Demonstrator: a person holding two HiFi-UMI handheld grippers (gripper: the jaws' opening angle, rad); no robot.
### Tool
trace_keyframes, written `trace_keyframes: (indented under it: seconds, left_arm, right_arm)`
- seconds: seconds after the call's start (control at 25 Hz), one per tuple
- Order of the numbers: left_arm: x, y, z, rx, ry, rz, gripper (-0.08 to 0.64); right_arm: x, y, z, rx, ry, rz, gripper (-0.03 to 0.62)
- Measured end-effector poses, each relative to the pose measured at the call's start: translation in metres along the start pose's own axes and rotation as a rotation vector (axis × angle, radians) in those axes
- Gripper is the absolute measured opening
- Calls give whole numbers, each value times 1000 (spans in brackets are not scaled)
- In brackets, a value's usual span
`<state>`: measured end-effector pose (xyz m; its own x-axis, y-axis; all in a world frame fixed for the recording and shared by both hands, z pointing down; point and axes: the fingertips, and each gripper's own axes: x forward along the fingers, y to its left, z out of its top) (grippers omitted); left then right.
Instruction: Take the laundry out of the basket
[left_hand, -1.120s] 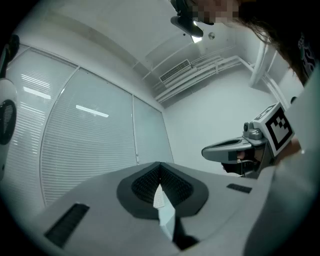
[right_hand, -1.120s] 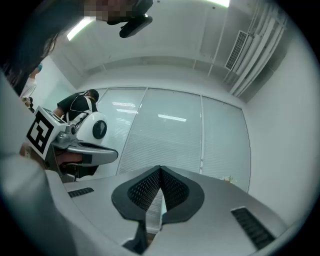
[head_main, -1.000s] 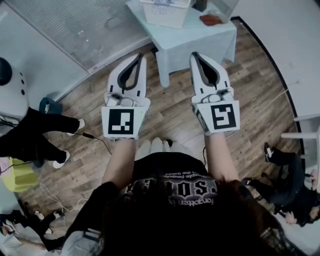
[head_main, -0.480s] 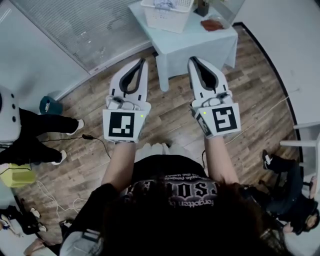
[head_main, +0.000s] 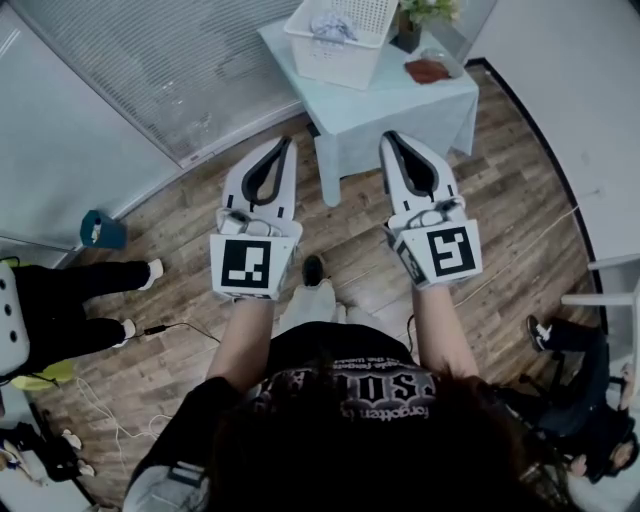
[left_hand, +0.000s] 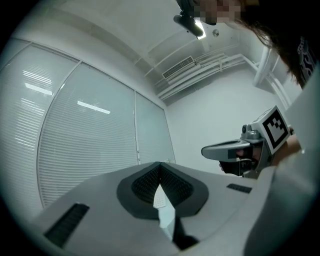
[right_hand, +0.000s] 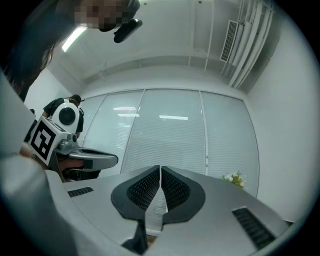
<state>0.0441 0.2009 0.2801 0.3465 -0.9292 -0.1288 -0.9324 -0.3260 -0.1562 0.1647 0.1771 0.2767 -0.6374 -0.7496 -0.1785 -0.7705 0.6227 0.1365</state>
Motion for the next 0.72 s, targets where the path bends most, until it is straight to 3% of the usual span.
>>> trace_keyframes:
  seconds: [0.72]
  left_arm:
    - [121,100,-26,-37,-30,-51,-3]
  right_arm:
    - [147,-43,-25,-27,38,-38,31]
